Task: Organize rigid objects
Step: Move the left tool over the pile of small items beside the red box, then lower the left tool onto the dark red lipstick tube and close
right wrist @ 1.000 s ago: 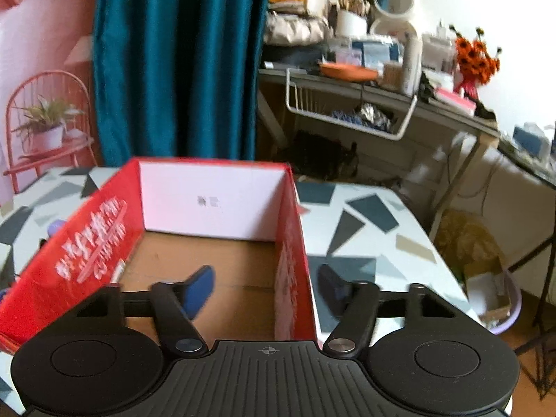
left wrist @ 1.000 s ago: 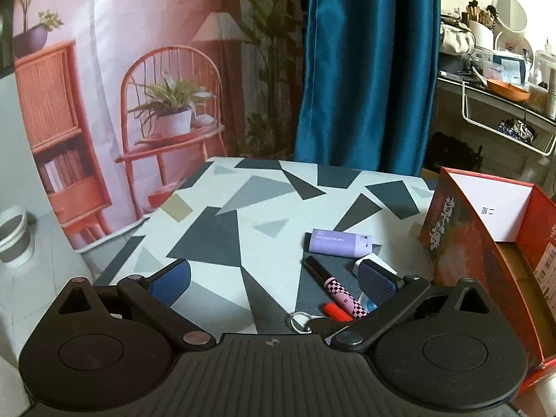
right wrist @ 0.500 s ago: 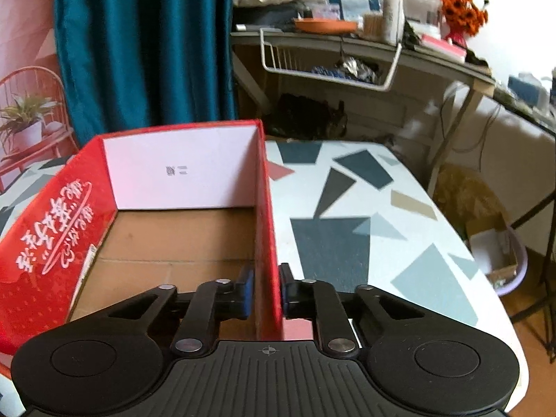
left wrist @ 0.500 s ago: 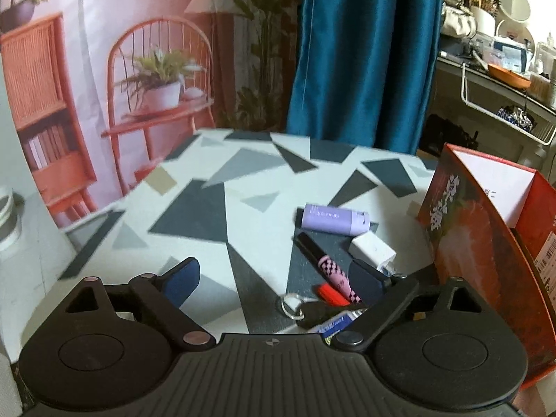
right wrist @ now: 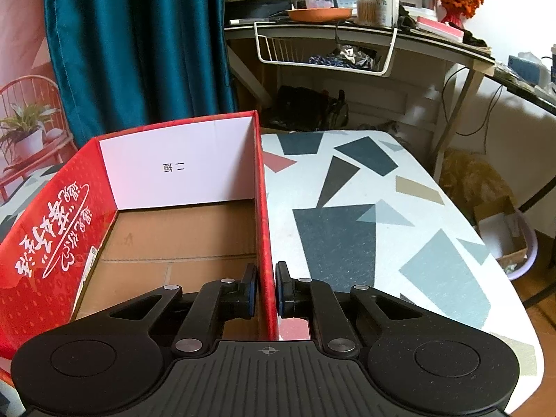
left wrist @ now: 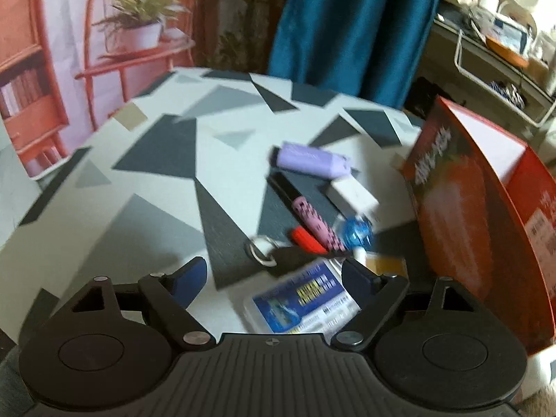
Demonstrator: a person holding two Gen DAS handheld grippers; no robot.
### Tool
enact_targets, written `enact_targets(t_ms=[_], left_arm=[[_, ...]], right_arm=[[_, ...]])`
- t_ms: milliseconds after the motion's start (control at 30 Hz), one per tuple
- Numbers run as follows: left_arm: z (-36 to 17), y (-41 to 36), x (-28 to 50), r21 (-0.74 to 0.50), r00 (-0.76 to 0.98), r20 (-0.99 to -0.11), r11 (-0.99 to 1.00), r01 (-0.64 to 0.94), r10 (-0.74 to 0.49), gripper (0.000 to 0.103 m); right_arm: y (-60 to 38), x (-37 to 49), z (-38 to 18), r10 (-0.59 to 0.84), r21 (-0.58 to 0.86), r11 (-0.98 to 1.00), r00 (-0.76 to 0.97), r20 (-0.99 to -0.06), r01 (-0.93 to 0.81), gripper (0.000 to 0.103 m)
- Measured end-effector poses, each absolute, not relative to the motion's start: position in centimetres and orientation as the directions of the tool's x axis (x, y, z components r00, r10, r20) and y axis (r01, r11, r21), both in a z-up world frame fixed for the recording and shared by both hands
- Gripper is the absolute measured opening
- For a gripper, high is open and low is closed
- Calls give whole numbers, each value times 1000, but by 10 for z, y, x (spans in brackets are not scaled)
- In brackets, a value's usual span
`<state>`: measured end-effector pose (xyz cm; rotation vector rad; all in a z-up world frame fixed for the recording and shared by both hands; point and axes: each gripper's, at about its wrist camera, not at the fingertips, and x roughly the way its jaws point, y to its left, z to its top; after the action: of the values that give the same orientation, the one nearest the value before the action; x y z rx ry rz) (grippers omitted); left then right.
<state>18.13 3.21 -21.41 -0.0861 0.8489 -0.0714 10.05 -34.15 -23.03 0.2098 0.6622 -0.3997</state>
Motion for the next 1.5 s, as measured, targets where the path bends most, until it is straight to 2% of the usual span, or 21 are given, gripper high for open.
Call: enact_targets(t_ms=[333,733,800,933,967,1100,1333,1500], left_arm=[[-226,27,179,-133,608,-781,990,56,-139,89],[-213,23,162,-108,640,-752,987,117,-159,90],[-211,20,159,-120,641,-743,980,157,-193,86],[-210,7,153,-131,630,-729,958,255,-268,53],[-211,3,151,-124,625,-730,953,277,-277,51],[-216,-5,149,-138,594,-734,929,343,-329,51],[-228,-12,144,-125,545,-766,911,392,-340,54],[-234,-17,143,-56,536,-794,912,407,-288,54]], right_arm=[[-342,102,-230,-288,68,904,718,-634,423,10],[-342,103,-230,-293,59,903,712,-638,425,10],[-342,102,-230,-292,59,904,711,-639,424,10],[-342,102,-230,-293,58,904,711,-639,424,10],[-342,102,-230,-293,57,904,711,-639,424,10],[-342,102,-230,-292,58,904,711,-640,424,10],[-342,102,-230,-292,61,903,711,-640,425,10],[-341,102,-230,-292,60,903,711,-640,425,10]])
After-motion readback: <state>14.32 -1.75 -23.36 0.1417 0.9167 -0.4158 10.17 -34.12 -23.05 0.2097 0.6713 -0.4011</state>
